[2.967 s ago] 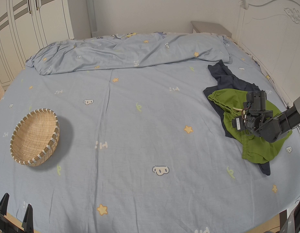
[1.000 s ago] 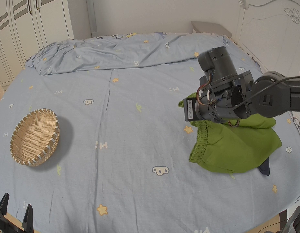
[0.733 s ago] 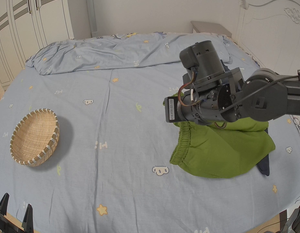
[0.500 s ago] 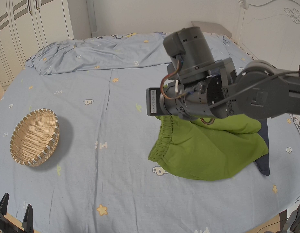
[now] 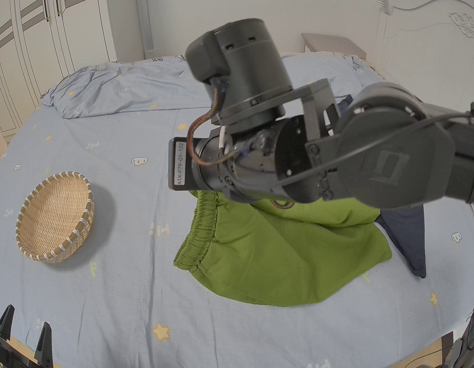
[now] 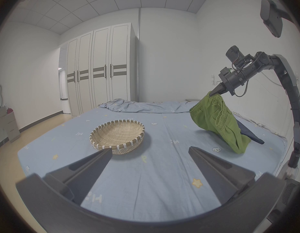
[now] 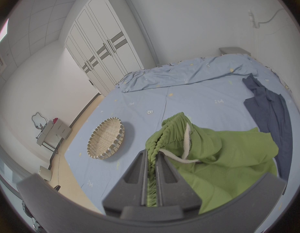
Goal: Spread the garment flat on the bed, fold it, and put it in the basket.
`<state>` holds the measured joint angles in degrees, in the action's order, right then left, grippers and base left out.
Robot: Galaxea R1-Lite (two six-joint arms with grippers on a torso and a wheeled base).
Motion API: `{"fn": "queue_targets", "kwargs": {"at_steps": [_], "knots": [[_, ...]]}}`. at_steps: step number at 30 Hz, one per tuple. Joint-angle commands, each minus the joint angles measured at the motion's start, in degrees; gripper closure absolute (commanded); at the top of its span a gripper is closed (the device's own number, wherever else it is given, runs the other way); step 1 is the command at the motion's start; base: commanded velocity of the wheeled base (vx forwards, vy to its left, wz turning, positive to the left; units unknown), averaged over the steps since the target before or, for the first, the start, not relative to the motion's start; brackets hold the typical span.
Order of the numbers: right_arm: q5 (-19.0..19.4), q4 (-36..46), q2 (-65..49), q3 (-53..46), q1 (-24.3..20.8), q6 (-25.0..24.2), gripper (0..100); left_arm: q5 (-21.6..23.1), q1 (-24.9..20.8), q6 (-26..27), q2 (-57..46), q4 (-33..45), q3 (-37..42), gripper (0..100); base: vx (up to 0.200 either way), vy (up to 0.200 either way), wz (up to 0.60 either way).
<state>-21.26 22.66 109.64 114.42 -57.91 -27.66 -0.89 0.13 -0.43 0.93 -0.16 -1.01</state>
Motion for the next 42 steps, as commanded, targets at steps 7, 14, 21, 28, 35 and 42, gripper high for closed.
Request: {"fn": "queue_targets", "kwargs": {"at_steps": [7, 14, 21, 28, 35, 42], "knots": [[-0.10, 0.37, 5.41, 0.17, -0.10, 0.24, 100, 0.01, -0.05, -0.01, -0.93, -0.02, 1.01, 0, 0.000, 0.000, 0.00], [-0.71, 2.56, 9.54, 0.17, -0.28, 2.17, 0, 0.01, 0.04, -0.01, -0.93, -0.02, 1.01, 0, 0.000, 0.000, 0.00], [-0.80, 2.65, 9.10, 0.17, 0.42, 2.35, 0, 0.01, -0.05, -0.01, -0.93, 0.16, 0.92, 0, 0.000, 0.000, 0.00], [-0.54, 2.47, 1.01, -3.50, 5.96, 1.73, 0, -0.34, -0.05, 0.43, -0.93, -0.63, 0.22, 0, 0.000, 0.000, 0.00], [0.69, 1.95, -9.80, -19.15, 13.43, 1.64, 0, 5.72, -3.39, -8.63, 14.28, 4.03, -28.61, 0, 0.000, 0.000, 0.00], [8.96, 1.77, -22.72, -36.64, 23.36, 3.31, 0, 18.82, -7.78, -14.87, 36.60, 4.29, -28.08, 0, 0.000, 0.000, 0.00]]}}
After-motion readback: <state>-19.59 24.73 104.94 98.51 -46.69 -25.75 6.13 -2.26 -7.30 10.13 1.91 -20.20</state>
